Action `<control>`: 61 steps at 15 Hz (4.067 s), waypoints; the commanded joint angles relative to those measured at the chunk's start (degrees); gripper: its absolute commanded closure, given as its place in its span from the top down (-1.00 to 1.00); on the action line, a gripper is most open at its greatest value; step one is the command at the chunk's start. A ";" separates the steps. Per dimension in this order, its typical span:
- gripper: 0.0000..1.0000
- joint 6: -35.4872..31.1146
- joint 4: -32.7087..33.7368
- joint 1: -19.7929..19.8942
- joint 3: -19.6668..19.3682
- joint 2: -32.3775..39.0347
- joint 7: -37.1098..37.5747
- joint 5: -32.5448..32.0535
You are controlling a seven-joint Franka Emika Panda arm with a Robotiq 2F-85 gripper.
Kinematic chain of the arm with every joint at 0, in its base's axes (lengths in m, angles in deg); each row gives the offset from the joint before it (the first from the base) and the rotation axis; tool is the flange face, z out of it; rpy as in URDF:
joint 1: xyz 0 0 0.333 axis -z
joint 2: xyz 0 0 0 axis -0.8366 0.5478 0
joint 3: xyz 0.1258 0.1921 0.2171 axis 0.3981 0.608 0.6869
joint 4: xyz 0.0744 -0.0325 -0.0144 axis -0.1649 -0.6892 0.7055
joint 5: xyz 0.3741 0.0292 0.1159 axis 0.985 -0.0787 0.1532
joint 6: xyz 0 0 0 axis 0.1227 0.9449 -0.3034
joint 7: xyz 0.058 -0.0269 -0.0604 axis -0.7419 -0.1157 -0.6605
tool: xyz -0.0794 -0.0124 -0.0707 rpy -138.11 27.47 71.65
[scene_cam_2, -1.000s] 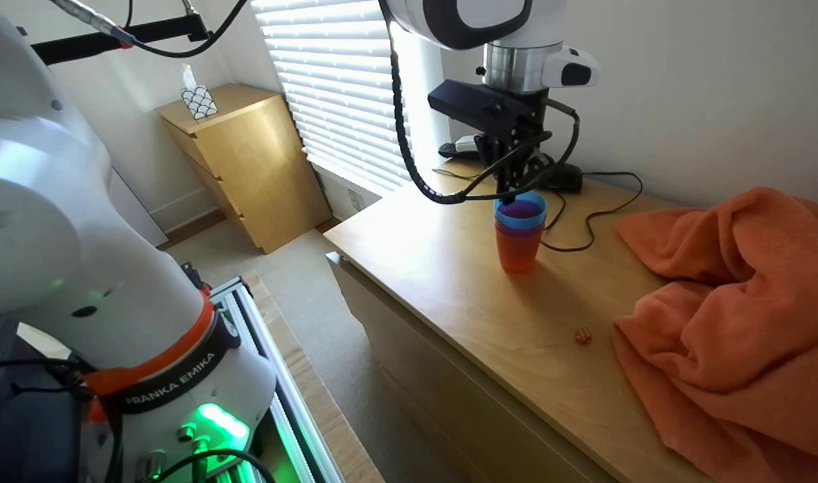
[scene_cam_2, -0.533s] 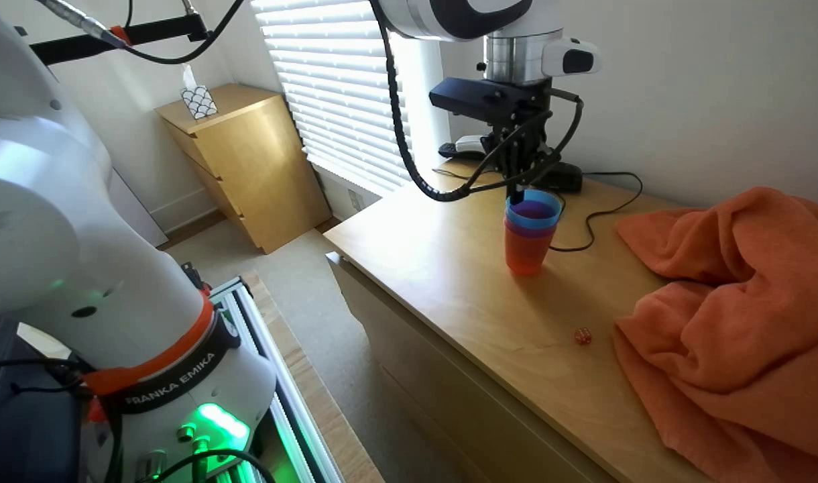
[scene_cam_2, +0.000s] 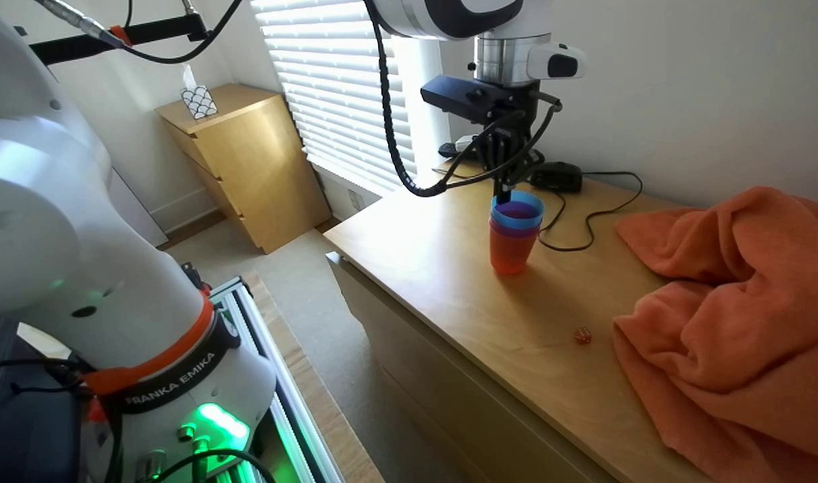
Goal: Unstack the cups
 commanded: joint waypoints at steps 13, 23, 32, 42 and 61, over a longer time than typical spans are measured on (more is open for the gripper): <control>-0.98 -3.31 -2.01 -0.20 1.17 -2.77 15.37 -9.68; -0.98 -3.29 -2.29 0.19 1.43 -2.32 11.19 -4.21; -0.98 -3.38 -3.98 -0.12 1.72 -5.15 9.11 -3.04; -0.98 -2.53 -8.32 -0.29 4.42 -14.20 14.86 -10.59; -0.98 -3.56 -12.27 -4.19 9.79 -16.05 5.61 -9.43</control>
